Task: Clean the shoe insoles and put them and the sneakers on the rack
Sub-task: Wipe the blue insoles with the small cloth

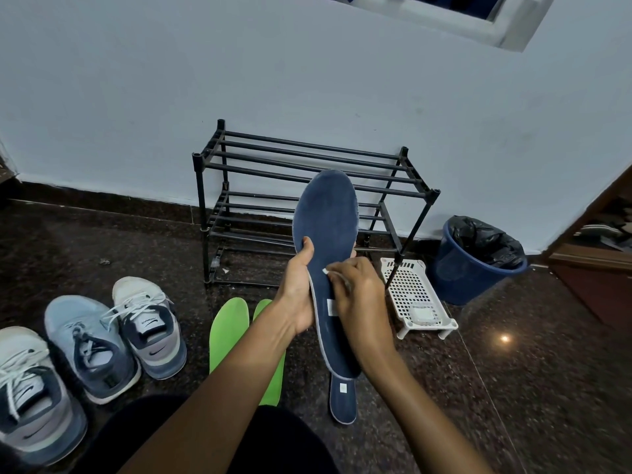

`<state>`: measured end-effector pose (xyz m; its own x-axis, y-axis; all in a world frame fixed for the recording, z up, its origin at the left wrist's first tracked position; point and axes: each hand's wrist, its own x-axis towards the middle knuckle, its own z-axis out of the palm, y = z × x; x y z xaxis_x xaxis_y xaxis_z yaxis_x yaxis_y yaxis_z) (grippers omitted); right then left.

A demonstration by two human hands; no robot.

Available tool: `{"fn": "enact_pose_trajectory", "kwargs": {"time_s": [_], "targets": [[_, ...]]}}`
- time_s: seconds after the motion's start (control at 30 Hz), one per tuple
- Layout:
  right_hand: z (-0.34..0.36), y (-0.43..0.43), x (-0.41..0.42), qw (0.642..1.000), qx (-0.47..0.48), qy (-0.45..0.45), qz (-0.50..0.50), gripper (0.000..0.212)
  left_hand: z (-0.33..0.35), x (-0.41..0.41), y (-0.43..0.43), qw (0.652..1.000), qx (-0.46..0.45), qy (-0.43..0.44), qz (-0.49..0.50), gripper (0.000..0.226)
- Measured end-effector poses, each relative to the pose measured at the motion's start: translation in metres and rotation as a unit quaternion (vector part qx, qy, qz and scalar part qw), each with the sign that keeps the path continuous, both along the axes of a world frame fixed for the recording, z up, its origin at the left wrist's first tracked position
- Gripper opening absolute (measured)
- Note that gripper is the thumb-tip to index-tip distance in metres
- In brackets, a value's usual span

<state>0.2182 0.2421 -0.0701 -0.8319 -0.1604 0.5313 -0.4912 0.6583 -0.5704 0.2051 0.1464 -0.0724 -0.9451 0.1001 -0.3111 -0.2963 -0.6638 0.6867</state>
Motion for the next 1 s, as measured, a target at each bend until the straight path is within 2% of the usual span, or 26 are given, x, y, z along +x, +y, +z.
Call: {"fn": "enact_pose_trajectory", "kwargs": {"time_s": [0.3,0.5,0.77,1.0], "targets": [[0.013,0.007,-0.020,0.999,-0.011,-0.010,-0.042,0.015,-0.003,0.001,0.005,1.000,-0.009,0.014,-0.021,0.052],[0.005,0.003,-0.001,0.999,0.006,-0.012,0.033,0.012,-0.002,-0.001,-0.002,1.000,-0.014,0.001,0.000,0.063],[0.013,0.009,-0.012,1.000,-0.013,-0.017,0.003,0.013,0.000,-0.001,0.001,1.000,0.018,0.010,-0.001,0.063],[-0.002,-0.001,0.012,0.998,0.014,0.006,0.067,0.013,0.003,-0.003,-0.008,0.998,0.051,0.010,0.020,0.064]]}}
